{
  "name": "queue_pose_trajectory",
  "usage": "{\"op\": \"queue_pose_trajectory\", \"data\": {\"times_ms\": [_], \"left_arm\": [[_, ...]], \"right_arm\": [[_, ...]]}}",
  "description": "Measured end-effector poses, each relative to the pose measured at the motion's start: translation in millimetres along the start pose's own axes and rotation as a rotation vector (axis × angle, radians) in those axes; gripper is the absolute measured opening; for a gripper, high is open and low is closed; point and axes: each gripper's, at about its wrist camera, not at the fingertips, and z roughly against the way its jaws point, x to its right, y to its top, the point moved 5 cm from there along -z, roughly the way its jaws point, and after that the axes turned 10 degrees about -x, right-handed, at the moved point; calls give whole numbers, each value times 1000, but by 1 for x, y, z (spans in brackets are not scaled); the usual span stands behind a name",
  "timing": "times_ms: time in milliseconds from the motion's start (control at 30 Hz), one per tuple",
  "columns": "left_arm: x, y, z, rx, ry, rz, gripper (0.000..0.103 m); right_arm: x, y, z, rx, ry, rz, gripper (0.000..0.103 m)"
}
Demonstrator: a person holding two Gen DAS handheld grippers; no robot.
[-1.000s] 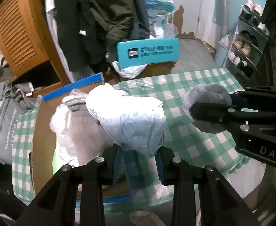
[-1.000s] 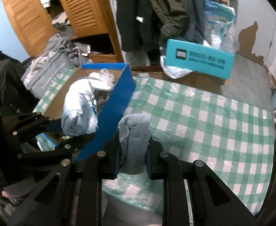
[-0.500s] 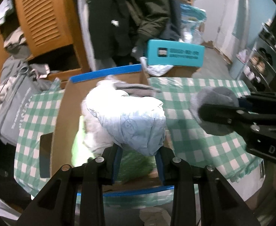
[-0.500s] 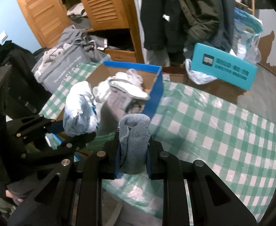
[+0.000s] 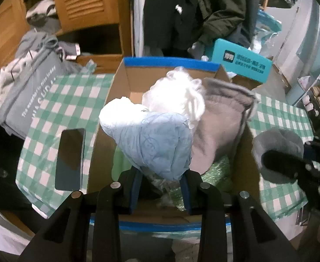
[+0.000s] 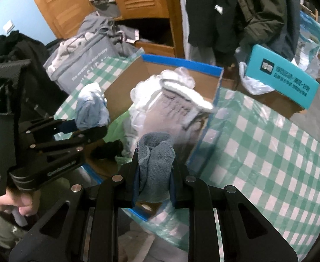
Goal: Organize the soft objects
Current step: 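Open both grippers to drop the two socks into the box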
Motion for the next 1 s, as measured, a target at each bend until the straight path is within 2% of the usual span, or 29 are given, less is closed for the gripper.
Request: {"op": "queue_pose_trajectory", "data": {"times_ms": [167,267,333,400,533,667,800,1000], "left_arm": [[-9,-3,-12,-39,-8,18,33],[-12,-4,-16,-52,-1,22,40],[-14,-4,-16,-60,6,29,55],[-16,-4,-15,-56,18,32,56],[-18,-4,-9,-42,32,35,68],[-19,-2,0,-19,36,32,71],[-14,-2,12,7,31,25,76],[-2,-3,25,34,18,-4,77]], "right_arm": [[-13,1,-20,-40,12,20,20],[-17,1,-31,-63,18,27,25],[-17,0,-37,-75,22,26,29],[-13,1,-39,-78,20,12,32],[-9,3,-34,-63,22,-6,40],[-4,6,-23,-31,30,-28,53],[0,6,-13,-6,31,-41,54],[9,-1,2,22,7,-49,56]]}}
